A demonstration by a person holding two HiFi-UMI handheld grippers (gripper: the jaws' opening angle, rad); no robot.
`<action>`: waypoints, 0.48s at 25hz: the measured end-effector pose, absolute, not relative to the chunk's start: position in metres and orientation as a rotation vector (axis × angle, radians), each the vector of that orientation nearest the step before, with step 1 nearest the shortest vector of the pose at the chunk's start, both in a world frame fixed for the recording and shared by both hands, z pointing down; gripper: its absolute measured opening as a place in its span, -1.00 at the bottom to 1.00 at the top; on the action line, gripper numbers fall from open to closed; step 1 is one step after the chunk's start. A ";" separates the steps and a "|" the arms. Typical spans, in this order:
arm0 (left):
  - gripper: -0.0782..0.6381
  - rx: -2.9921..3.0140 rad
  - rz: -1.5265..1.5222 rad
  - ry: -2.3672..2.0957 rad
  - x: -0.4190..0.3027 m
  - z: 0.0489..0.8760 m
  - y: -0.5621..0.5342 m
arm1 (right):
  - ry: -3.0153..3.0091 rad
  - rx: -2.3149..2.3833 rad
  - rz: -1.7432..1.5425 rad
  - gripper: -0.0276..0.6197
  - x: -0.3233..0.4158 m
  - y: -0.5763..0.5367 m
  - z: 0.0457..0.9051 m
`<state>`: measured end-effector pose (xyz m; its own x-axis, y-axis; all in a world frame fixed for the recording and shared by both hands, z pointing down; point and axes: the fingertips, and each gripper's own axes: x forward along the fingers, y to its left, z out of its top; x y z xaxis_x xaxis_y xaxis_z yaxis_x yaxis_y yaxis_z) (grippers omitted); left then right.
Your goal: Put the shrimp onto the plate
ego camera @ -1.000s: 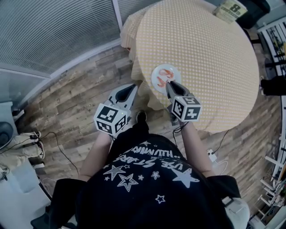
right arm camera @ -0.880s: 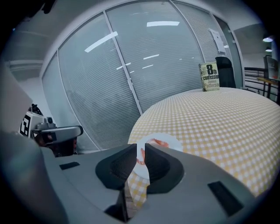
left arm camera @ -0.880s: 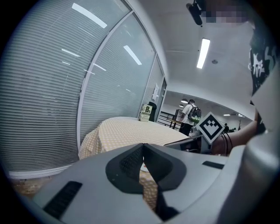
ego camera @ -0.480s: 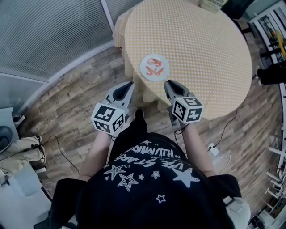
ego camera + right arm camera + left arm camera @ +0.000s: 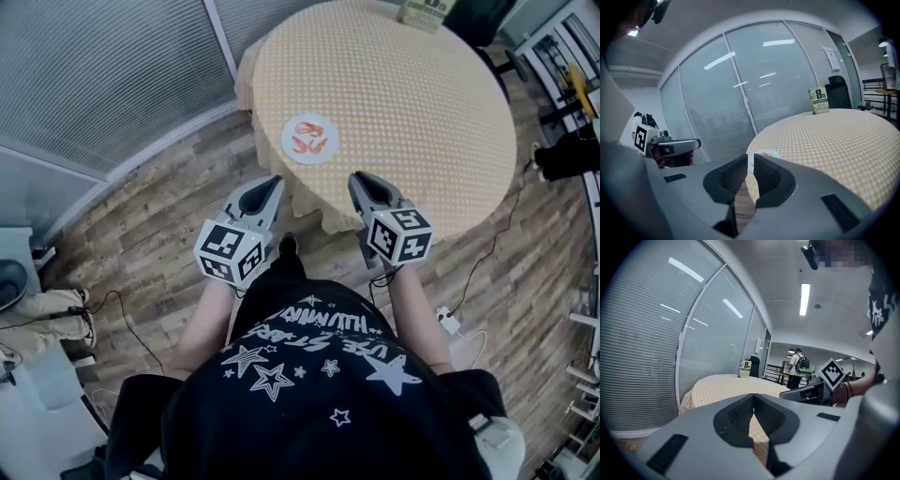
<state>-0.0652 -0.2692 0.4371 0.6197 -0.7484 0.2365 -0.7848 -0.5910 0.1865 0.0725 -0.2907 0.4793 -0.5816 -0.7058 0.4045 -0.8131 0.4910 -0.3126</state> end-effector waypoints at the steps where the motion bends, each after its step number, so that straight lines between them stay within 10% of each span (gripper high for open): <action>1: -0.76 2.576 0.194 -1.248 -0.061 0.435 -0.265 | -2.516 1.305 0.706 -0.74 0.077 -0.285 0.478; 12: -0.76 2.613 0.212 -1.292 -0.016 0.422 -0.204 | -2.538 1.309 0.740 -0.75 0.129 -0.213 0.483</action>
